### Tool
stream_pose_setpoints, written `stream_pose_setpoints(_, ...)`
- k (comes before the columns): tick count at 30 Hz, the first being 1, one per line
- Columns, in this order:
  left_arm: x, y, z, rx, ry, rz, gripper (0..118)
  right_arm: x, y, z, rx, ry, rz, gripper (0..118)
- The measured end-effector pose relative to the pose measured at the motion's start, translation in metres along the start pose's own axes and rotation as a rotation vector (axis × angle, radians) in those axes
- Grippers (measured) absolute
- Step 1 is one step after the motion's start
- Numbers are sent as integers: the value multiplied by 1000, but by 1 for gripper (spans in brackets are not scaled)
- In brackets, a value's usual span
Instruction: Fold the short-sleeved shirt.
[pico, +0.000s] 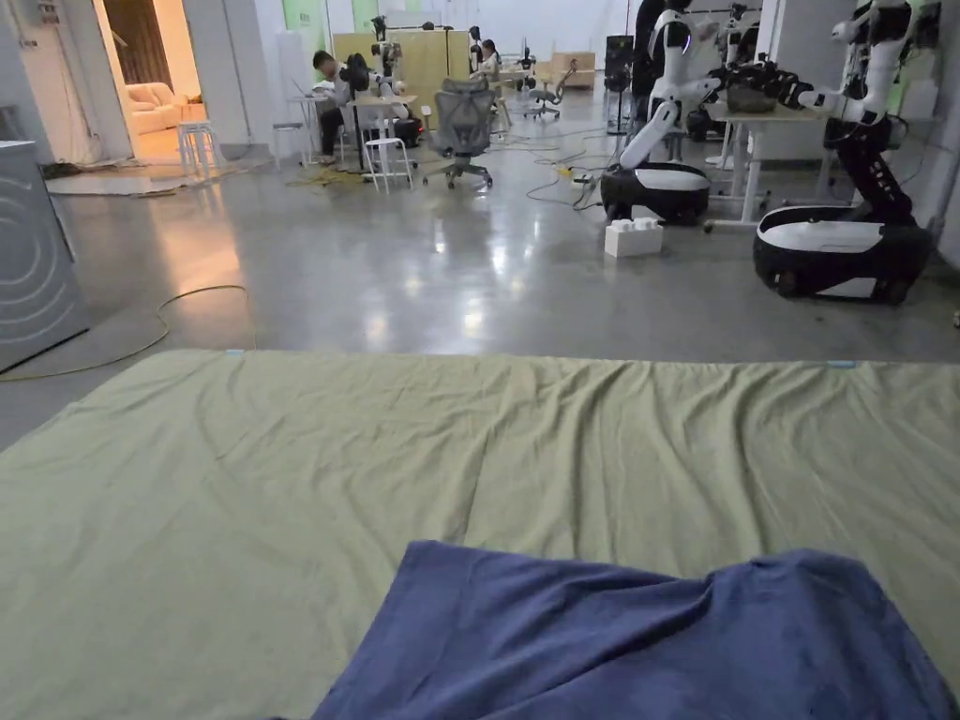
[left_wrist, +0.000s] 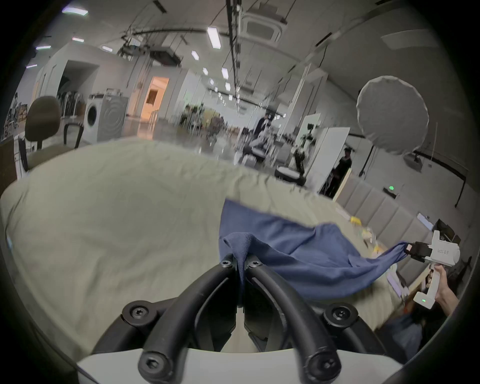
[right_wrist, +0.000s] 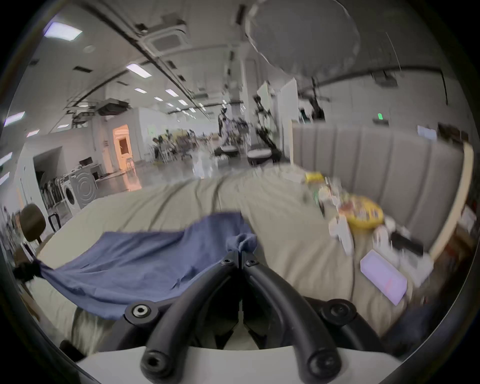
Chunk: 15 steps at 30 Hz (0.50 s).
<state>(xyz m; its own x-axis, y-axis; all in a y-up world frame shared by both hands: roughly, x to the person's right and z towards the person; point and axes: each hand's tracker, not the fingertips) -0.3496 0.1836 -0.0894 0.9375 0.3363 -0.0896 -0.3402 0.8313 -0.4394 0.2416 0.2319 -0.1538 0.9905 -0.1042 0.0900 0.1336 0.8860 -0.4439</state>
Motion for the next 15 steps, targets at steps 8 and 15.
stream_pose_setpoints(8,-23,-73,23,-120,9,56,4,36,-123,22,-232,-82,-44,1)
stream_pose_setpoints(15,-21,-79,25,-136,23,6,4,45,-100,31,-181,-58,-62,1)
